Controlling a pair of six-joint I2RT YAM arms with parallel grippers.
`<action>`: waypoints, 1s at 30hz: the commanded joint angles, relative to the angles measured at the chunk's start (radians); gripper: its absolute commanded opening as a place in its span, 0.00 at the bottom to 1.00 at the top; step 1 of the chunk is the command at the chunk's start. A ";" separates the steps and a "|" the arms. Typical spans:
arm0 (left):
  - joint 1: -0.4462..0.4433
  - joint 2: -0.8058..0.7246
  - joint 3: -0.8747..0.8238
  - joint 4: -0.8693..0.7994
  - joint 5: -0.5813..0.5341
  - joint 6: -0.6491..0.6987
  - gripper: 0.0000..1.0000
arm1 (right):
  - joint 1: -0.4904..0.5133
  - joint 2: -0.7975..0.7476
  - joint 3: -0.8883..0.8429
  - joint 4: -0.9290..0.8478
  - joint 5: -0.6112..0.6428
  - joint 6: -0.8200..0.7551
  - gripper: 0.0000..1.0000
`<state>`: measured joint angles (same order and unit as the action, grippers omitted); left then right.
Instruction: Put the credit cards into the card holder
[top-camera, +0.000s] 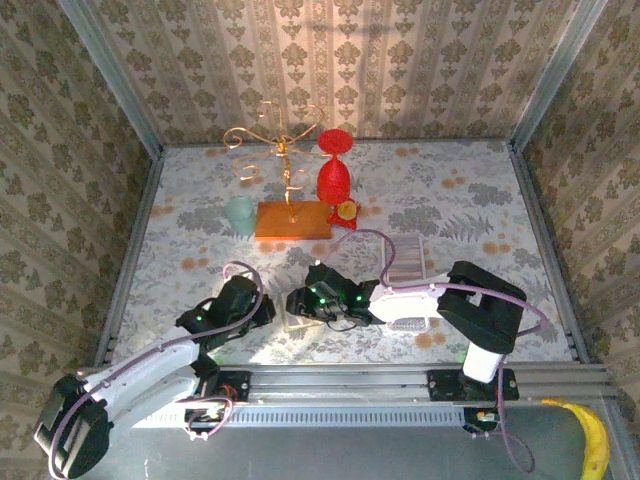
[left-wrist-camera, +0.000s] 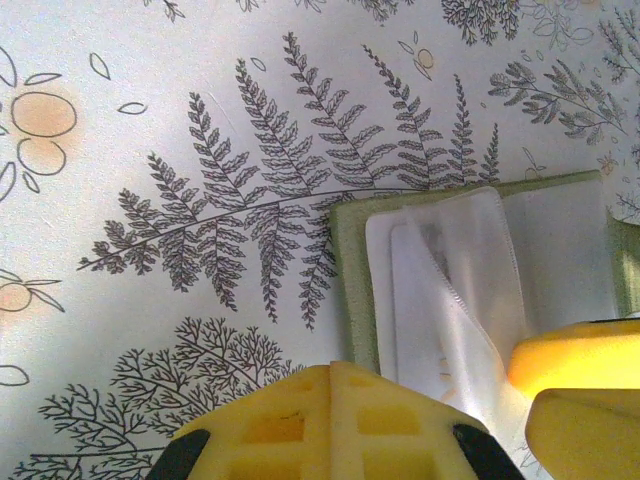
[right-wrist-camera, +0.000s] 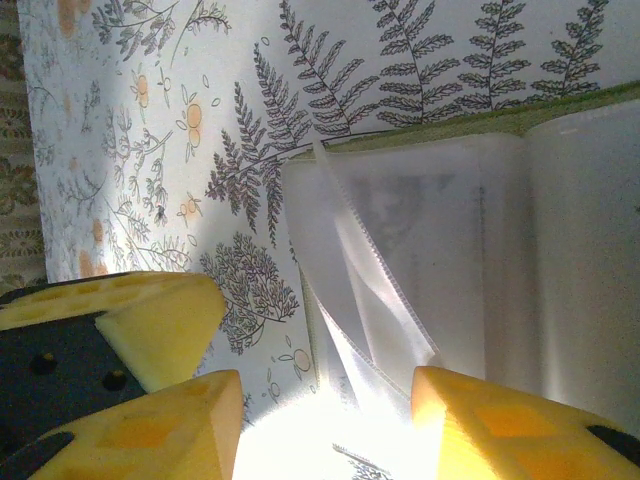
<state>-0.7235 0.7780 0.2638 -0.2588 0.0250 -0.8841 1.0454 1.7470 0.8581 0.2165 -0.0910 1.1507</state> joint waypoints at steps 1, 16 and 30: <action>0.008 -0.016 0.002 -0.028 -0.015 -0.016 0.00 | 0.007 -0.030 -0.023 0.033 -0.017 0.021 0.48; 0.187 0.081 0.142 0.049 0.213 0.006 0.00 | 0.007 -0.032 -0.018 -0.003 -0.021 0.014 0.43; 0.184 0.358 0.211 0.151 0.345 0.063 0.00 | 0.008 -0.034 -0.008 -0.027 -0.021 0.000 0.43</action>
<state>-0.5423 1.1107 0.4553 -0.1455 0.3214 -0.8520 1.0454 1.7390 0.8440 0.2264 -0.1101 1.1599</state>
